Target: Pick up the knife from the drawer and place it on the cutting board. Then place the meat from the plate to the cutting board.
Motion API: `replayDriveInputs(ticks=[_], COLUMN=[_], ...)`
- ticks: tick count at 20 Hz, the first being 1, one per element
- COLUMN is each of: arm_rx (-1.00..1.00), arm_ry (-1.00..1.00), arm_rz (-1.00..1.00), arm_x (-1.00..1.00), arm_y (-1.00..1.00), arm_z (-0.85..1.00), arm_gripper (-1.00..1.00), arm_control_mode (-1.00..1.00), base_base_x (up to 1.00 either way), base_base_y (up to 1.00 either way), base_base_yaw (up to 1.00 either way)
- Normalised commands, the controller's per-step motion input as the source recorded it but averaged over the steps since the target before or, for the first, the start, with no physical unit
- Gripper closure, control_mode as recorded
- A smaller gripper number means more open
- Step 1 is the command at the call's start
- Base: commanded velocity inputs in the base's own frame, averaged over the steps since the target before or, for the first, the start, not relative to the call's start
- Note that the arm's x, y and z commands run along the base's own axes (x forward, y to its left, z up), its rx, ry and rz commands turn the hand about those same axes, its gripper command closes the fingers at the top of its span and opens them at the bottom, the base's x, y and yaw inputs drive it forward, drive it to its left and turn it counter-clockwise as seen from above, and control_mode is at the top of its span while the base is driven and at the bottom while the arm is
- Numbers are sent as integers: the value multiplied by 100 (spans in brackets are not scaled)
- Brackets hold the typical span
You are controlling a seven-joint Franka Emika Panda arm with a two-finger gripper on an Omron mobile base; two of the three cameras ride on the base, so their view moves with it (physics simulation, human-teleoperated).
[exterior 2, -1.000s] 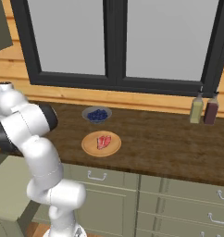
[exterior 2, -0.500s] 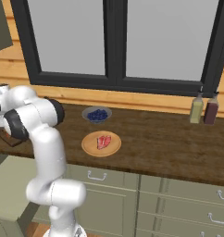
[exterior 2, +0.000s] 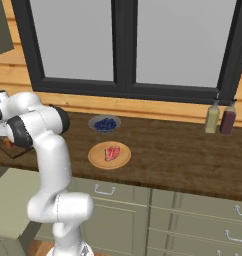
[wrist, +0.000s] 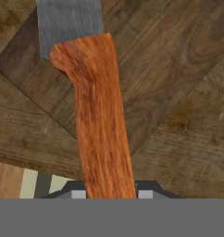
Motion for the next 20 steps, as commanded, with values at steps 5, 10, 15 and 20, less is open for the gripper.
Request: replayDriveInputs(ticks=[5, 10, 15, 20], arm_rx=[0, 0, 0, 0], arm_ry=[0, 0, -1, -1], arm_rz=[-13, -7, -10, -10], arm_x=[12, 3, 1, 17], arm_y=[1, 0, 0, 6], arm_z=[-7, -38, -42, -16], arm_gripper=[100, 100, 100, 100], arm_control_mode=[-100, -100, -100, -100], base_base_x=[0, 0, 0, 0], base_base_y=[0, 0, 0, 0], base_base_yaw=[0, 0, 0, 0])
